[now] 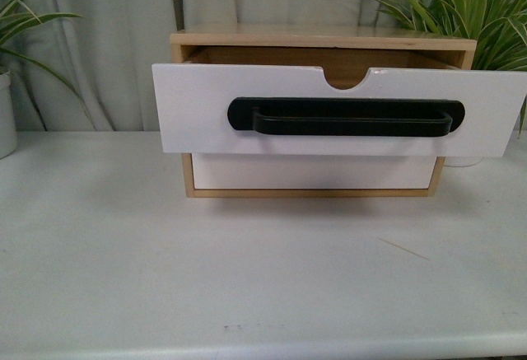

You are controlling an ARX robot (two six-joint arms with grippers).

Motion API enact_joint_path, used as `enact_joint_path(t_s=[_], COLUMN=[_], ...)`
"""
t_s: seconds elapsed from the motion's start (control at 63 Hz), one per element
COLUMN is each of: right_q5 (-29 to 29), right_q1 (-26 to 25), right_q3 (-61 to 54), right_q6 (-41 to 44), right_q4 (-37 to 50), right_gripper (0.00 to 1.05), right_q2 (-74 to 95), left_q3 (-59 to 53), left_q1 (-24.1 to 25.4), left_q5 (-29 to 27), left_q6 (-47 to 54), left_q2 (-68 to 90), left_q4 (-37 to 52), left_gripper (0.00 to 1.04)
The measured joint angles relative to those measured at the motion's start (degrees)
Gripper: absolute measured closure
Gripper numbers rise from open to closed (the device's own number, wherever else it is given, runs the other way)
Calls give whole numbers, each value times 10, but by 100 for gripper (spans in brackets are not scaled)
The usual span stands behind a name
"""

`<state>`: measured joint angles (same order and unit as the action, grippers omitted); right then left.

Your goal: Close drawer sideways

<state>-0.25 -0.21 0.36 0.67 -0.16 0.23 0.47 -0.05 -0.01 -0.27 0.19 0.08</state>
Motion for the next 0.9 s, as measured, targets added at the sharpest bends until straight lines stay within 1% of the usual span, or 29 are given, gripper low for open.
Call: enact_joint_path(t_s=[0.683,0.698,0.714,0.73,0.746,0.762,0.794,0.81,0.841,0.889,0.905], right_q5=[0,-12,-38,-85,-113,-137,-162,-167,-174,-185,-185], right_q1=[0,-2,-10,-26,-35,-43,-51,-54,-57,-59,-59], right_q3=[0,1,10,27,38,48,57,61,68,78,83], right_q6=[0,1,5,8,12,15,23,26,33,43,49], right_q4=[0,-6,-28,-71,-96,-115,-128,-128,-127,-119,-112], right_gripper=[9,9,9,9,9,9,9,9,9,9,9], right_q2=[0,3,12,35,53,71,100,113,129,148,156], left_q3=[0,0,0,3,15,39,67,76,84,101,104], left_q1=[0,0,0,-10,-27,-63,-112,-132,-152,-184,-188], left_q5=[0,0,-2,-33,-96,-188,-309,-358,-398,-465,-472], left_q6=[0,0,0,-8,-32,-63,-121,-151,-180,-252,-273], left_q2=[0,0,0,9,23,64,125,150,175,224,232], left_q4=[0,0,0,-11,-40,-90,-145,-166,-183,-205,-205], left_gripper=[6,6,6,6,6,6,6,6,6,6,6])
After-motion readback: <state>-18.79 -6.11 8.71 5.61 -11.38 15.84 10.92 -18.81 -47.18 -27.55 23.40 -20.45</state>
